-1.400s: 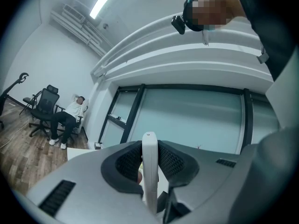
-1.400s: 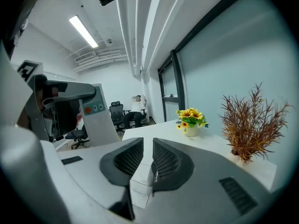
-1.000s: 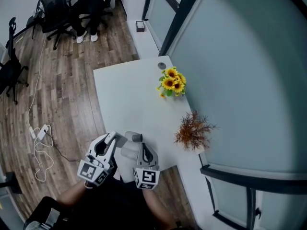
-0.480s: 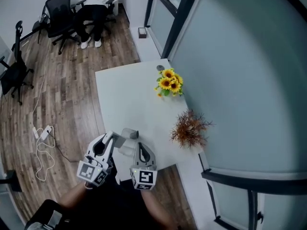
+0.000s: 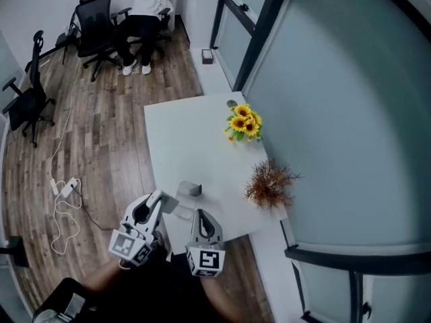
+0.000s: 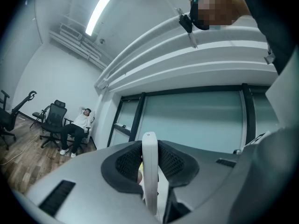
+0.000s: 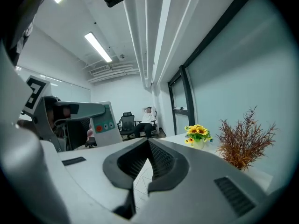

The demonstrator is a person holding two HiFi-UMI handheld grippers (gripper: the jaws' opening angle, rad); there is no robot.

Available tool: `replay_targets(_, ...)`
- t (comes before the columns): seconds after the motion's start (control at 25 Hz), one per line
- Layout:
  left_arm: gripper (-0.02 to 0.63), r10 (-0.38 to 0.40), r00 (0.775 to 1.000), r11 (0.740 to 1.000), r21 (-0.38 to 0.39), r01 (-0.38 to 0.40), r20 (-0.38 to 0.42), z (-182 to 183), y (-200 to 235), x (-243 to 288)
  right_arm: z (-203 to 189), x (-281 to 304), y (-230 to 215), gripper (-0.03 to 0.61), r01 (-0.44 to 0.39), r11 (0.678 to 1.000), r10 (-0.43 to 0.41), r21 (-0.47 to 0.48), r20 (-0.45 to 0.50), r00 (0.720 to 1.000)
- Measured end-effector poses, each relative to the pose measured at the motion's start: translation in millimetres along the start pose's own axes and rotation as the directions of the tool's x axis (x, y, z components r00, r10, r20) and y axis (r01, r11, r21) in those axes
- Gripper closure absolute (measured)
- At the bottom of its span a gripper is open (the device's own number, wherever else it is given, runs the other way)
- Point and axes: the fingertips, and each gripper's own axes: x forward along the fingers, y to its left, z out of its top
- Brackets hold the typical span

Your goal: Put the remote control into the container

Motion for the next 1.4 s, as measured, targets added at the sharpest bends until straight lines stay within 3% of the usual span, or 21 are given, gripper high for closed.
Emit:
replay_targets(0.48,0.518,-0.072,0.997,0.997,-0.019,0.072,0.008,5.5,3.0,-25.9,7.5,-30.4,34.3,0.574,0.042,0.998,-0.039,-0.050,0.058,0.998)
replay_targets(0.84,0.518,-0.103,0.995,0.994,-0.038,0.102,-0.016,-5.1,5.0,-39.8,11.3,-37.6,43.9,0.574,0.074,0.997,-0.072,-0.029,0.078,0.994)
replay_targets(1.4,0.518,-0.109,0.994,0.994,-0.034,0.108,-0.014,-6.8,11.9,-45.8,8.7,-39.0,46.1,0.574,0.087,0.995,-0.084,-0.046,0.077,0.993)
